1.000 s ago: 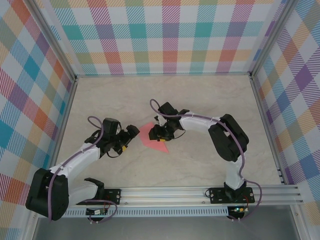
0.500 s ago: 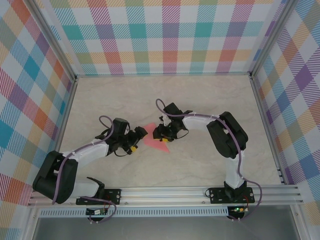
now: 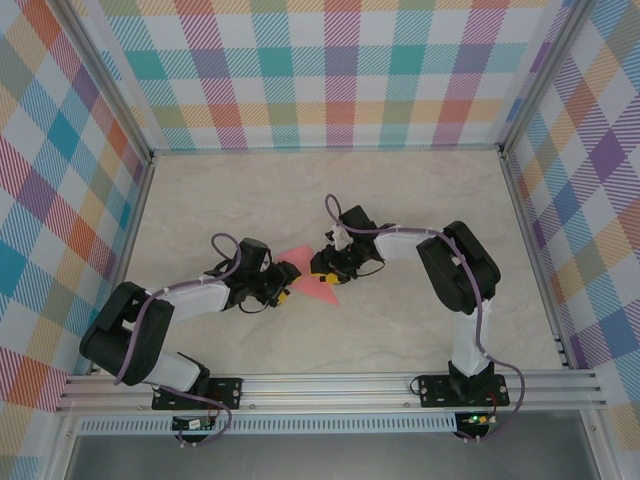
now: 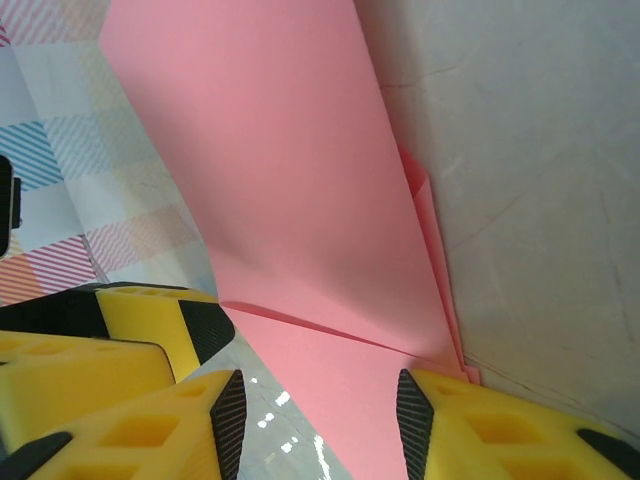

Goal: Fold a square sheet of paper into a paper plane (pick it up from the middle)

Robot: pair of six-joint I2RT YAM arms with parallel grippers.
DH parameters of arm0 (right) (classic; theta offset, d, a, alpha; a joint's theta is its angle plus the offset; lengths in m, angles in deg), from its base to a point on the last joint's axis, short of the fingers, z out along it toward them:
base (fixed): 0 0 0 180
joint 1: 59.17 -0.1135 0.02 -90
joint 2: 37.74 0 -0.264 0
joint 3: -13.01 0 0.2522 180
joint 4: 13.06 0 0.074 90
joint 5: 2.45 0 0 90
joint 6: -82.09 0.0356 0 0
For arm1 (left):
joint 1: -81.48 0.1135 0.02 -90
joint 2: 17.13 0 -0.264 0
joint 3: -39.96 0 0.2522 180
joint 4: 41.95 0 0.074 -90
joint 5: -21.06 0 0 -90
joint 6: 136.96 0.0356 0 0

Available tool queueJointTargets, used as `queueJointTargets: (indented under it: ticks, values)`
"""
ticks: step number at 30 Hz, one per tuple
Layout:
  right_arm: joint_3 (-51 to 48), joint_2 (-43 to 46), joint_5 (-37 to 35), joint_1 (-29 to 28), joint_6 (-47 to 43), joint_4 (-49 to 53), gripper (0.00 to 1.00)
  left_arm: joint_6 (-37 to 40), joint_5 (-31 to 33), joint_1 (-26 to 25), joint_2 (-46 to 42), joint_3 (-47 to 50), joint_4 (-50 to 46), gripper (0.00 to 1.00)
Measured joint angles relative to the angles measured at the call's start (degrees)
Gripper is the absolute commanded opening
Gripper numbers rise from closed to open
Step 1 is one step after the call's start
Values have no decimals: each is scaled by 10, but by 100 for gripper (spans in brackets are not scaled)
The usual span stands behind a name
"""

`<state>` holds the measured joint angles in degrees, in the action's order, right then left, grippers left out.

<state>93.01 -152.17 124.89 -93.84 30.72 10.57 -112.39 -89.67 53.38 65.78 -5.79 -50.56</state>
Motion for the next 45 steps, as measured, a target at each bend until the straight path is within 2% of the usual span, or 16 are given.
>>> queueJointTargets:
  ticks: [4, 17, 29, 35, 39, 45]
  values:
    - [-3, 0, 7, 3, 2, -4, 46, -5, 0, 0, 8, -2, 11, 51]
    - [-9, 0, 21, 12, 12, -15, 46, -6, 0, 0, 37, -16, 13, 50]
    - [-14, -1, 33, 16, 12, -24, 48, 1, -14, 0, 45, -16, 87, 28]
    - [-16, 4, 37, 16, -2, -28, 59, 10, -23, 0, 48, -17, 89, 12]
    - [-35, 36, 0, 20, -32, -34, 64, 14, -24, 0, 53, -26, 77, 6]
    - [-110, 146, -88, 17, -115, -72, 65, 16, -23, -10, 55, -61, 34, 4]
